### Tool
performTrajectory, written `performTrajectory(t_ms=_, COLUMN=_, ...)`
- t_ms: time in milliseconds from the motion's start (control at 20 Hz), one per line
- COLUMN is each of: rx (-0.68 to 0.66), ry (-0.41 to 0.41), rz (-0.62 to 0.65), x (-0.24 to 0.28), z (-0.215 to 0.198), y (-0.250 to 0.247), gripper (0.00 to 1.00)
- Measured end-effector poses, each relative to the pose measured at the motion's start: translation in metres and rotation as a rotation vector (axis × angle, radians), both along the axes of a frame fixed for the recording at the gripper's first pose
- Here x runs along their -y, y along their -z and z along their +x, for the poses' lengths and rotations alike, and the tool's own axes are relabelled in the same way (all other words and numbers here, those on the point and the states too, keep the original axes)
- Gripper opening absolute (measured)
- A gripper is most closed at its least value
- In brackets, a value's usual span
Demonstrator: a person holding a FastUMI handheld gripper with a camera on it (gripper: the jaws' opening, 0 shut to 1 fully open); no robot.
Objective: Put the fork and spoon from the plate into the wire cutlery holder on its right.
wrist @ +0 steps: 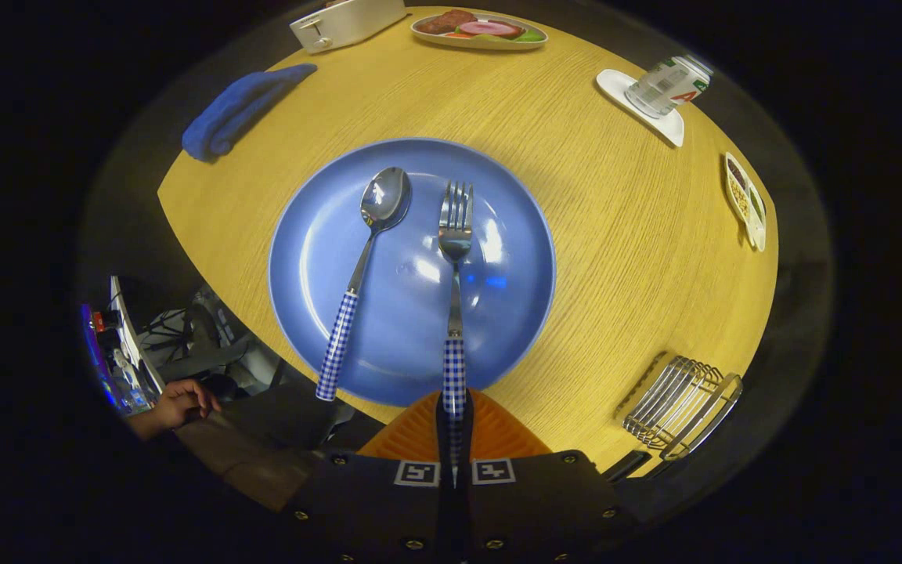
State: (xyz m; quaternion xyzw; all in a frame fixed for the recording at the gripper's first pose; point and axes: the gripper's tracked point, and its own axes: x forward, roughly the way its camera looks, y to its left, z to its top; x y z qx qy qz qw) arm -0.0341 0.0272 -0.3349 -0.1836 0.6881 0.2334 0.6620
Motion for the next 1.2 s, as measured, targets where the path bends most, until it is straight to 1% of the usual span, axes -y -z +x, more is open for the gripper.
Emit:
performTrajectory(t_ms=250, rx=-0.074, ry=-0.058, rz=0.016, x=0.020, z=-0.013, y=-0.037, gripper=0.01)
performTrajectory(t_ms=400, rx=-0.071, ry=-0.108, rz=-0.023, x=0.050, z=-0.015, y=-0.061, gripper=0.01)
performTrajectory(t_ms=550, rx=-0.062, ry=-0.114, rz=-0.056, x=0.079, z=-0.018, y=-0.077, gripper=0.01)
performTrajectory(t_ms=800, rx=-0.108, ry=-0.125, rz=-0.107, x=0.127, z=-0.038, y=-0.099, gripper=0.01)
performTrajectory(t_ms=950, rx=-0.112, ry=-0.136, rz=-0.141, x=0.154, z=-0.040, y=-0.110, gripper=0.01)
performTrajectory(t_ms=1200, rx=-0.148, ry=-0.101, rz=-0.173, x=0.187, z=-0.052, y=-0.122, gripper=0.01)
